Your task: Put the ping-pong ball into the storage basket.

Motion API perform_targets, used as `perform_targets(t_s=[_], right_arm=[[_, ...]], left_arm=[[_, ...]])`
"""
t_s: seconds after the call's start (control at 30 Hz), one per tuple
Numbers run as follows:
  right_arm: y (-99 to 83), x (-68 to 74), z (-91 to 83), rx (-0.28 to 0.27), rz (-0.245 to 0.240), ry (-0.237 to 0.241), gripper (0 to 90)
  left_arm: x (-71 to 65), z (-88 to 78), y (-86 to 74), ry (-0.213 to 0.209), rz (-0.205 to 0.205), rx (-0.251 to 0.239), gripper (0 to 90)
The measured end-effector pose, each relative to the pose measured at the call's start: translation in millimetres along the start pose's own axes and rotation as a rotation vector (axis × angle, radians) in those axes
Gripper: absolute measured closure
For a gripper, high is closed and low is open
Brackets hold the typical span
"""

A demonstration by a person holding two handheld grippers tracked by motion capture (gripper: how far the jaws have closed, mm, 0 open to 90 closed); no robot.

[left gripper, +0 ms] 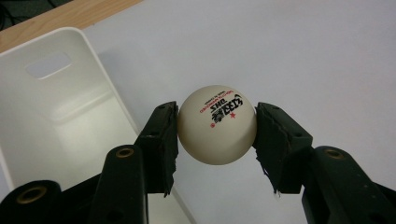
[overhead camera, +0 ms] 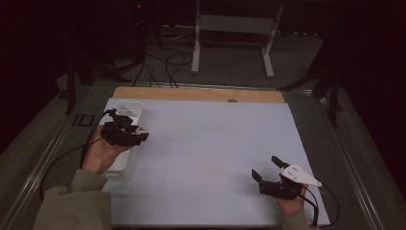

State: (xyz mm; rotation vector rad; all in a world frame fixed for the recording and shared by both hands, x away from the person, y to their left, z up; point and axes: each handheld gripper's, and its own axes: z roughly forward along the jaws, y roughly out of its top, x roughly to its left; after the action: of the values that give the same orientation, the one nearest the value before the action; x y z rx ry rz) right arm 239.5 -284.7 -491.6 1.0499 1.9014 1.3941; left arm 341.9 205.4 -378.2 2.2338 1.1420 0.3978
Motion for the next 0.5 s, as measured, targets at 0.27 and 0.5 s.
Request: perform_targets(t_s=[0.27,0.5], right_arm=[[0.0,-0.1,0.0,0.0,0.001,-0.002,8.7],[0.0,0.0,0.1,0.001,0.002,-0.003,8.7]], left_arm=[[3.4,-1.9,-3.7,0.01,-0.01,0.007,50.9],[7.4,-3.6,-7.4,0.025,-0.017,0.013,50.9]])
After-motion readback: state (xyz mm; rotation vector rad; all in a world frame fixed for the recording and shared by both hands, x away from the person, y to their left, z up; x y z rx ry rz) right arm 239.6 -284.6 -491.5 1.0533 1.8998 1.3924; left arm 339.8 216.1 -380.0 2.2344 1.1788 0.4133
